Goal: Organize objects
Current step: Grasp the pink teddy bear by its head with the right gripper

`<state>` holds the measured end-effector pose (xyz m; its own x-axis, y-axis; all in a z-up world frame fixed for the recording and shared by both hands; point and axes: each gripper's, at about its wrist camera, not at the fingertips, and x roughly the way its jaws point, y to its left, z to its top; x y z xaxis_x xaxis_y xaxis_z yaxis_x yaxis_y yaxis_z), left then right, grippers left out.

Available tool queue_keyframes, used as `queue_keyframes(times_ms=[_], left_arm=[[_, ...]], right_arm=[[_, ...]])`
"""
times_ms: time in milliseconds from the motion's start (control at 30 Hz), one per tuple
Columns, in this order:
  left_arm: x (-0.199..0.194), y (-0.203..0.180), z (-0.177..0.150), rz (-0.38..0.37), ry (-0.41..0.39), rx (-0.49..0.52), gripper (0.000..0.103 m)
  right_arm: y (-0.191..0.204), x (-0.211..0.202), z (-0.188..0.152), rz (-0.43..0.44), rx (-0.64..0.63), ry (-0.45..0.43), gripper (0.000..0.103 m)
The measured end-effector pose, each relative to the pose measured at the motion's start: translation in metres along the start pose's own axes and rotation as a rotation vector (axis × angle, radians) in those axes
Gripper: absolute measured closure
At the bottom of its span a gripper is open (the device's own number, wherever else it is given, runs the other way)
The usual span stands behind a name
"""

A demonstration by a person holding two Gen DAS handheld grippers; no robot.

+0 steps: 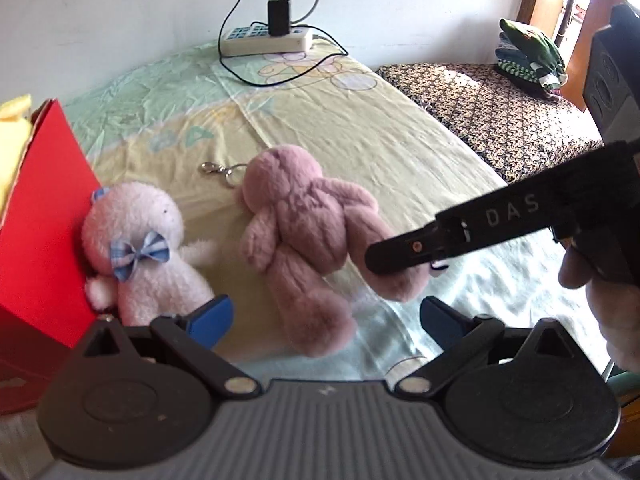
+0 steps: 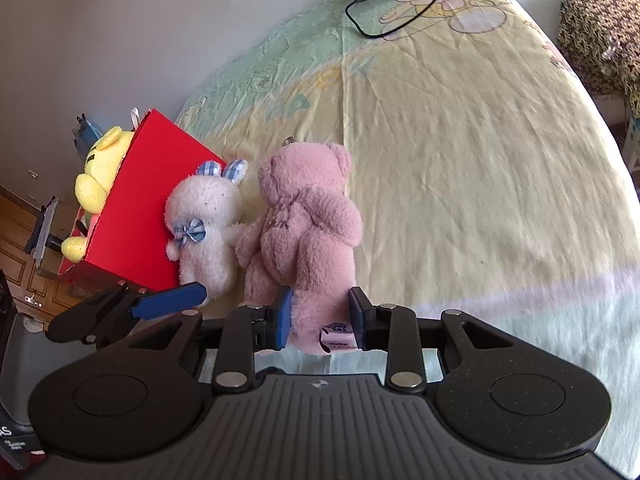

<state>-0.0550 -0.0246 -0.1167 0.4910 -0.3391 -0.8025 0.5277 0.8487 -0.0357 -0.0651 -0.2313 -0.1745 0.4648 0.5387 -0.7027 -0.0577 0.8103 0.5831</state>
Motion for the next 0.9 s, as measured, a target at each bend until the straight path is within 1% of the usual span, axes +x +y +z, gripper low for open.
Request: queue_keyframes(times_ms=[67, 133, 200, 267, 300, 333, 467, 633, 733, 833, 900], left_arm=[[0.003, -0.003, 0.003, -0.012, 0.005, 0.001, 0.003], [0.004, -0.005, 0.005, -0.012, 0.006, 0.002, 0.003], [0.008, -0.004, 0.009, -0.013, 0.009, -0.007, 0.003], [0.014, 0.001, 0.014, -0.027, 0.015, -0.032, 0.003], [0.017, 0.004, 0.016, -0.039, 0.02, -0.048, 0.003], [0.018, 0.006, 0.018, -0.052, 0.025, -0.068, 0.003], [0.028, 0.015, 0.025, -0.093, 0.036, -0.124, 0.003], [0.042, 0.021, 0.029, -0.121, 0.061, -0.142, 0.003], [0.047, 0.028, 0.03, -0.125, 0.074, -0.16, 0.003], [0.05, 0.036, 0.03, -0.138, 0.083, -0.185, 0.003], [0.052, 0.039, 0.03, -0.143, 0.09, -0.193, 0.003]], right_arm=[[-0.005, -0.003, -0.004, 0.003, 0.02, 0.008, 0.07], [-0.009, -0.005, -0.005, 0.003, 0.034, 0.001, 0.068], [-0.013, -0.007, -0.002, 0.022, 0.064, -0.015, 0.067], [-0.016, -0.009, 0.003, 0.05, 0.09, -0.039, 0.065], [-0.018, -0.01, 0.005, 0.061, 0.099, -0.054, 0.06], [-0.02, -0.01, 0.008, 0.066, 0.108, -0.068, 0.058], [-0.029, 0.003, 0.02, 0.073, 0.142, -0.083, 0.057], [-0.034, 0.027, 0.029, 0.124, 0.166, -0.041, 0.057], [-0.033, 0.037, 0.033, 0.181, 0.191, -0.022, 0.057], [-0.027, 0.049, 0.034, 0.225, 0.2, 0.01, 0.059], [-0.019, 0.058, 0.034, 0.236, 0.183, 0.04, 0.06]])
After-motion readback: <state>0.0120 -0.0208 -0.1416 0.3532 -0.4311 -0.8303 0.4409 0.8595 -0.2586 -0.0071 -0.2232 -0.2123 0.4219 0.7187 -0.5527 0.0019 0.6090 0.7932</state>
